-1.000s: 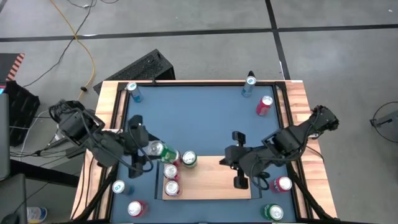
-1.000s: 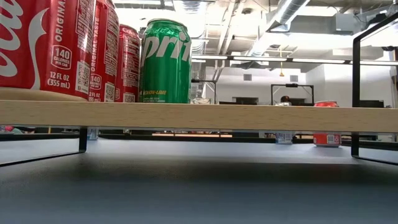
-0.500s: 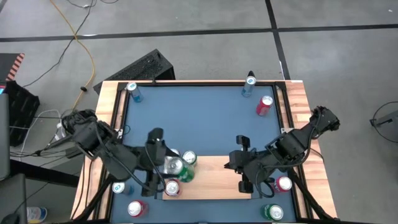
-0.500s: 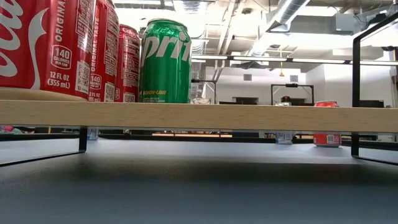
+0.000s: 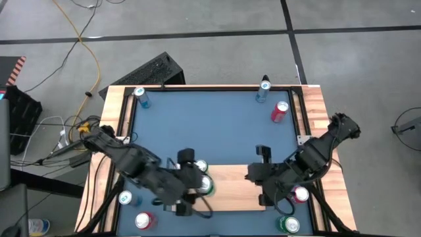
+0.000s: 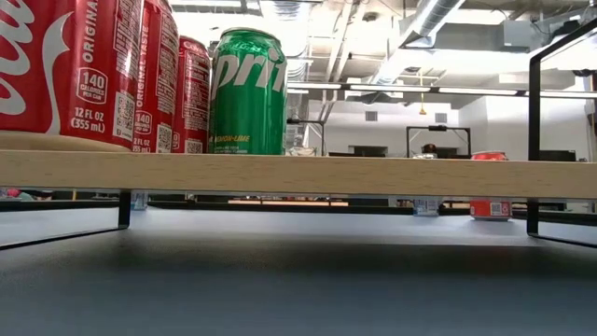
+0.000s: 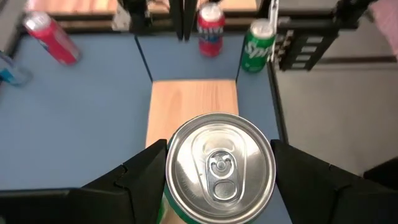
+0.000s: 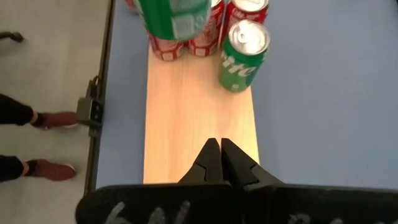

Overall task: Place canned beverage on shelf
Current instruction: Put the left green soda can on the shelf aligned with the other green soda can

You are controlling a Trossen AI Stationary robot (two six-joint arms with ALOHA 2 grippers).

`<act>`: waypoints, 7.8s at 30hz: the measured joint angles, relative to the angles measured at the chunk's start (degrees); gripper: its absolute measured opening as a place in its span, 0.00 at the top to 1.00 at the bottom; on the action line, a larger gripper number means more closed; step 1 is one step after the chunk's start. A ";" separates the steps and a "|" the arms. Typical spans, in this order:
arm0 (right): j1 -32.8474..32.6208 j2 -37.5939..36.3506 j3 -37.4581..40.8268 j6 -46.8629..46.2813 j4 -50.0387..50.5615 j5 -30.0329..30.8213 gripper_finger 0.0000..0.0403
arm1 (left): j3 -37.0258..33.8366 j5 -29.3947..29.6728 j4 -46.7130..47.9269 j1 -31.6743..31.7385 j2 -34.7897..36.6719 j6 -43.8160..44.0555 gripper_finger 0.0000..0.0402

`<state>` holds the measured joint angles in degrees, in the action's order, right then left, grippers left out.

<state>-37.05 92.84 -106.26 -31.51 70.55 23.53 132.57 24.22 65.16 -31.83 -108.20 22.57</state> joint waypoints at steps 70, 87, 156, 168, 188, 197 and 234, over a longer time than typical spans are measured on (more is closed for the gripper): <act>-6.06 0.15 0.00 -4.01 2.33 8.50 1.00 | -43.54 -8.67 -30.57 4.06 6.66 0.65 0.40; -6.04 0.15 0.00 -3.85 2.31 7.81 0.99 | -44.74 -7.70 -30.24 4.06 6.64 2.13 0.38; 7.38 17.26 0.02 12.70 -32.23 -1.46 0.19 | 1.11 18.55 24.82 -22.69 6.75 17.00 0.16; 7.95 22.03 0.03 10.33 -31.53 -2.86 0.13 | 1.14 20.01 24.88 -24.23 6.83 18.05 0.16; 9.21 23.74 0.02 8.89 -30.67 -5.31 0.13 | 1.11 20.20 24.86 -24.42 6.86 18.22 0.16; 9.46 23.71 1.73 6.45 -30.29 -6.10 0.13 | 1.09 20.20 24.86 -24.42 6.86 16.25 0.16; 10.89 23.50 1.95 32.95 -28.65 -22.68 0.37 | 1.05 19.72 24.86 -24.55 6.86 15.60 0.16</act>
<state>-26.16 116.33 -104.31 1.44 41.91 0.85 133.62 43.94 90.02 -56.38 -101.34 38.17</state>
